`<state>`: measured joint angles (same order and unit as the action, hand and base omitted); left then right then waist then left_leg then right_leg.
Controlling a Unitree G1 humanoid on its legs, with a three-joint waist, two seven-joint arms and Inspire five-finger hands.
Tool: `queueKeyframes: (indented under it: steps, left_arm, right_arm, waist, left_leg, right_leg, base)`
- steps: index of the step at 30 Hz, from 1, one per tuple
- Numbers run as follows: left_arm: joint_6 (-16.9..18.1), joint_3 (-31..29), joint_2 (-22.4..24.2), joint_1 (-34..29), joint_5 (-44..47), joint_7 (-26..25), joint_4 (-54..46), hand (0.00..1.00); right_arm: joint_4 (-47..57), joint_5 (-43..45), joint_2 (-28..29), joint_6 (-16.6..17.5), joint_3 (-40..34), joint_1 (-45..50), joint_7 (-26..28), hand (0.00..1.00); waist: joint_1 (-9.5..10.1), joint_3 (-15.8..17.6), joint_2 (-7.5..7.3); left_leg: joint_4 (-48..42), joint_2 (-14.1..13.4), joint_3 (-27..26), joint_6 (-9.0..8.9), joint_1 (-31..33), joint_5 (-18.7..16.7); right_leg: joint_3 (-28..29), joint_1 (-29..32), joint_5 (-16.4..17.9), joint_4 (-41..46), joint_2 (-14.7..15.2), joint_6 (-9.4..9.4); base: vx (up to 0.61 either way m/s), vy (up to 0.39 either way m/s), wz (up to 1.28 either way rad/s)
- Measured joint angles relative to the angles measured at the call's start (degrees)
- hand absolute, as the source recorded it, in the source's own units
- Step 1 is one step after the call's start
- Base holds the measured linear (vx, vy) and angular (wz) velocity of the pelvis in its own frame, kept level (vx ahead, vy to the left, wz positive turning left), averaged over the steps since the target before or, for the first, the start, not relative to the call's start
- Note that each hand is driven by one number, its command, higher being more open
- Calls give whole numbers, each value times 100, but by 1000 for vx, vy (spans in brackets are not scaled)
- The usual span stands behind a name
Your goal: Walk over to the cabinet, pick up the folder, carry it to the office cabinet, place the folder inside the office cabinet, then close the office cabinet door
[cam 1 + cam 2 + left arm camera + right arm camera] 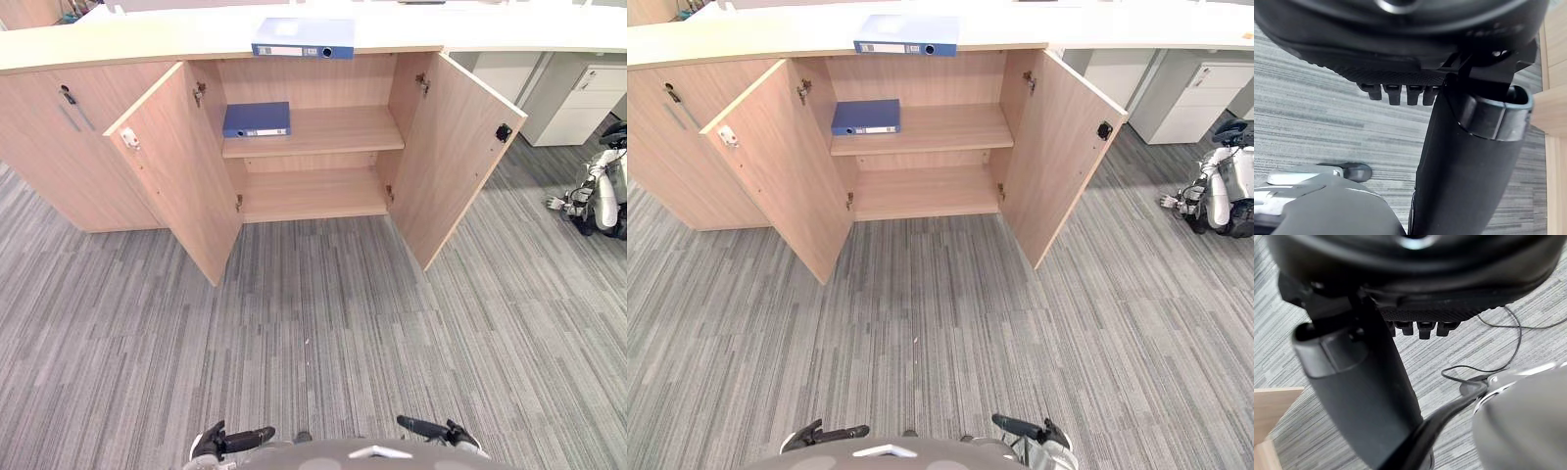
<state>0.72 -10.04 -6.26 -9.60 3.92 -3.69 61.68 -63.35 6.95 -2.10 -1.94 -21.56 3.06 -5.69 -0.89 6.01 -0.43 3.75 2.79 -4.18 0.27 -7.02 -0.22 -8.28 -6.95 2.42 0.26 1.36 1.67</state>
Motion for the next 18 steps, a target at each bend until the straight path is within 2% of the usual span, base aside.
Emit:
queueKeyframes:
  steps: [7,18]
  left_arm:
    - [2,-7,14,21,-8,-5,8,100]
    - [4,-7,6,49,-9,-2,34,100]
  right_arm:
    - [4,-127,113,-3,0,-126,5,100]
    - [6,-253,116,-5,17,-169,-2,100]
  waist:
    - [2,98,20]
    - [-1,152,9]
  left_leg:
    - [110,1,4,-43,-189,11]
    - [123,6,2,-37,-238,14]
  right_leg:
    - [-64,-144,50,1,5,77]
    - [-81,-205,50,-38,7,76]
  base:
    - [-10,-17,2]
    - [0,0,0]
